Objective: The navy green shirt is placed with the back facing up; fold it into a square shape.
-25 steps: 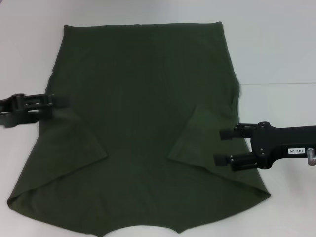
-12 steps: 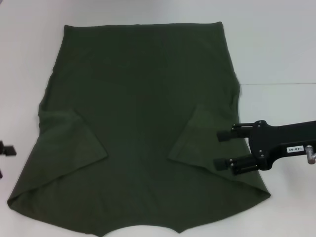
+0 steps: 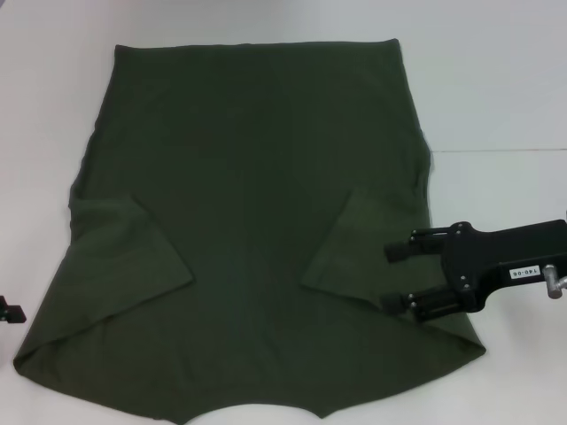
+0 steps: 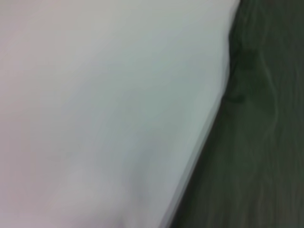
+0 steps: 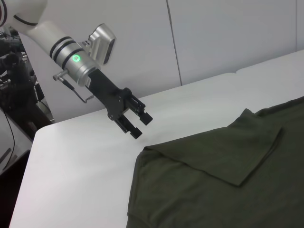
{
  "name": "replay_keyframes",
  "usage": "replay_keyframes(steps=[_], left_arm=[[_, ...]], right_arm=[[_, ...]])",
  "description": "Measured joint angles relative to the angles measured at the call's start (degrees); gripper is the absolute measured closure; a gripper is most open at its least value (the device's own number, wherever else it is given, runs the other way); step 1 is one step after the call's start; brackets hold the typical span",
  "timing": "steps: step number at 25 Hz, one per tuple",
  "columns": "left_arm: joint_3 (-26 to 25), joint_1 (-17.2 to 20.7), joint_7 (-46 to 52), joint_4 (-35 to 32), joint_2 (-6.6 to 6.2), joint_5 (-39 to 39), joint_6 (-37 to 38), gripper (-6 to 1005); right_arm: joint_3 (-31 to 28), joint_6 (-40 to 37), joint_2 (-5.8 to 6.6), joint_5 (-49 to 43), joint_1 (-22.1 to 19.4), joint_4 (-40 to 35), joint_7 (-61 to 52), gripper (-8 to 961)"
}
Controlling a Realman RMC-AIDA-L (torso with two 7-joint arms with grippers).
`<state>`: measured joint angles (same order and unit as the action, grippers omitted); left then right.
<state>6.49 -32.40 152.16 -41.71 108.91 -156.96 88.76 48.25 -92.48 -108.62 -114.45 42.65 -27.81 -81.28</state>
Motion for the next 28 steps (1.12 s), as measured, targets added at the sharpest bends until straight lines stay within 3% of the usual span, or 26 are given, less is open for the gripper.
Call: replay_keyframes(steps=[11,28], left_arm=[[1.2,-0.8,0.1,3.9,-0.24,-0.3,-5.6,214],[2.4,-0.9,-1.7,6.6,-0.01,-0.1,-7.3,214]], right_arm=[[0.0,-0.2,0.32,0.0,0.7,1.3,0.4,54],[0.0,0.3,0.52,0.1,1.2,1.9,0.9,54]])
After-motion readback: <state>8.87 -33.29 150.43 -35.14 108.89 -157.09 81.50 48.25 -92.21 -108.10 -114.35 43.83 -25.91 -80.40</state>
